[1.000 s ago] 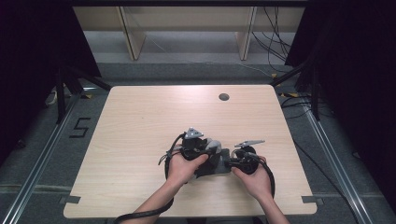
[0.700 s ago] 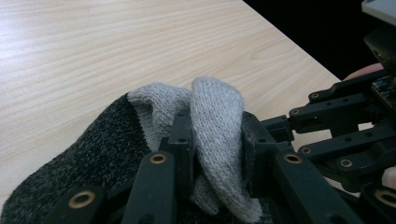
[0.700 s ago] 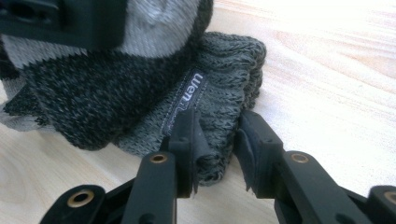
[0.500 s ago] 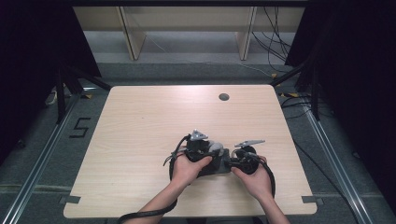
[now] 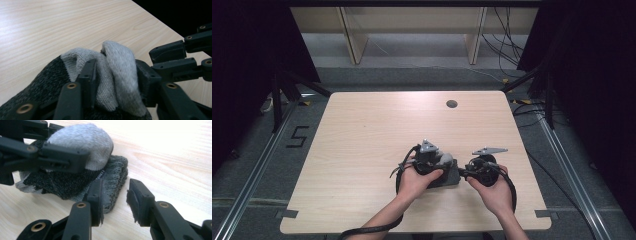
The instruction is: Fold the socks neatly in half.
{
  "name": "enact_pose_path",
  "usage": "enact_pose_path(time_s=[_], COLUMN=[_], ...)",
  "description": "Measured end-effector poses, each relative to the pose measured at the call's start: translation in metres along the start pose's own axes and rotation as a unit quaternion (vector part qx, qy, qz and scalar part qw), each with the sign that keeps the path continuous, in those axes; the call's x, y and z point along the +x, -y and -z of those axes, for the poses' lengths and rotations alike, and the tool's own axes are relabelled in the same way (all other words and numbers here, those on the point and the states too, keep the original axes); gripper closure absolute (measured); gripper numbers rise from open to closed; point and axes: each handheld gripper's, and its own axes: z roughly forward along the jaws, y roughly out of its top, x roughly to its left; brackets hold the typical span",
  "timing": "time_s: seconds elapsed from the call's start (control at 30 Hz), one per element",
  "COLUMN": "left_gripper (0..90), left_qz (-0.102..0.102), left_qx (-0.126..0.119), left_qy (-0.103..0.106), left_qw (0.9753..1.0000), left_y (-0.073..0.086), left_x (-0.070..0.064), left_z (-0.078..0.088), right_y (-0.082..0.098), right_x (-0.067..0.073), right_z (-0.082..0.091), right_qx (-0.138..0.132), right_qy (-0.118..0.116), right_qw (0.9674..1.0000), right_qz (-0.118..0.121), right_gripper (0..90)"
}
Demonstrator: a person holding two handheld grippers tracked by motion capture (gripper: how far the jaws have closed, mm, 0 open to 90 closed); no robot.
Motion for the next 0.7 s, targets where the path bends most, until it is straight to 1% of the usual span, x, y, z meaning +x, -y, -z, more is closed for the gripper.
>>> enact_pose_path(time_s=[0.03,0.07,0.1,0.13,0.17,0.2,0.23,0.27,0.3,0.33,0.37,0.4,0.43,0.47,0.5,0.53,0.57,0.6,0.63,0.67,0.7], left_gripper=[49.3,46.5,43.3,40.5,38.6,37.4,36.5,35.5,34.6,34.0,33.6,33.2,32.8,32.3,32.2,32.2,32.1,31.8,31.5,31.5,31.4], left_qz=[0.006,0.004,-0.002,-0.007,-0.018,-0.024,-0.02,-0.023,-0.022,-0.025,-0.026,-0.026,-0.028,-0.03,-0.035,-0.041,-0.043,-0.046,-0.047,-0.048,-0.048], left_qx=[-0.009,-0.011,-0.014,-0.022,-0.022,-0.025,-0.035,-0.039,-0.041,-0.045,-0.049,-0.055,-0.056,-0.057,-0.062,-0.061,-0.06,-0.056,-0.056,-0.049,-0.045], left_qy=[0.0,0.003,0.009,0.006,0.005,0.002,0.003,0.007,0.003,0.003,0.004,0.0,0.003,0.0,-0.003,-0.003,-0.007,-0.012,-0.014,-0.015,-0.013], left_qw=[0.9999,0.9999,0.9999,0.9997,0.9996,0.9994,0.9992,0.999,0.9989,0.9987,0.9984,0.9982,0.998,0.9979,0.9974,0.9973,0.9973,0.9973,0.9973,0.9975,0.9978], left_y=[0.0,-0.001,-0.001,-0.002,-0.003,-0.004,-0.004,-0.005,-0.006,-0.007,-0.008,-0.008,-0.009,-0.01,-0.01,-0.01,-0.01,-0.009,-0.008,-0.007,-0.005], left_x=[-0.002,-0.002,-0.002,-0.004,-0.003,-0.004,-0.005,-0.004,-0.004,-0.004,-0.003,-0.003,-0.001,-0.001,0.0,0.001,0.003,0.004,0.006,0.008,0.01], left_z=[-0.001,0.0,0.001,0.002,0.004,0.006,0.008,0.01,0.014,0.017,0.02,0.024,0.028,0.032,0.035,0.038,0.041,0.043,0.044,0.045,0.044], right_y=[0.0,-0.001,-0.001,-0.001,-0.001,-0.001,-0.001,-0.001,-0.002,-0.002,-0.003,-0.003,-0.003,-0.004,-0.005,-0.005,-0.006,-0.007,-0.008,-0.009,-0.01], right_x=[-0.001,0.0,-0.003,-0.001,-0.002,-0.005,-0.004,-0.003,-0.005,-0.006,-0.007,-0.006,-0.007,-0.006,-0.008,-0.005,-0.007,-0.008,-0.006,-0.008,-0.006], right_z=[0.001,0.002,0.001,0.003,0.004,0.002,0.004,0.005,0.004,0.004,0.006,0.006,0.006,0.007,0.008,0.01,0.01,0.012,0.014,0.013,0.016], right_qx=[0.007,0.003,-0.011,-0.003,-0.004,-0.015,-0.014,-0.008,-0.02,-0.019,-0.021,-0.02,-0.024,-0.026,-0.022,-0.02,-0.03,-0.035,-0.027,-0.041,-0.03], right_qy=[0.007,0.0,-0.006,-0.004,0.003,0.001,-0.008,-0.005,-0.004,-0.008,0.002,-0.006,-0.002,-0.003,0.004,-0.004,-0.002,-0.004,-0.006,-0.005,-0.004], right_qw=[0.9999,0.9999,0.9999,0.9999,0.9999,0.9999,0.9999,0.9997,0.9998,0.9998,0.9998,0.9998,0.9997,0.9996,0.9997,0.9995,0.9995,0.9994,0.9993,0.9991,0.9992], right_qz=[-0.007,-0.015,0.005,-0.015,-0.01,0.001,-0.007,-0.021,-0.007,-0.007,-0.001,-0.008,-0.007,-0.012,-0.004,-0.025,-0.012,-0.008,-0.024,-0.01,-0.025], right_gripper=[64.9,64.9,64.9,64.7,64.7,64.7,64.6,64.6,64.5,64.5,64.4,64.3,64.2,64.1,63.9,63.8,63.5,63.4,63.2,63.0,62.7])
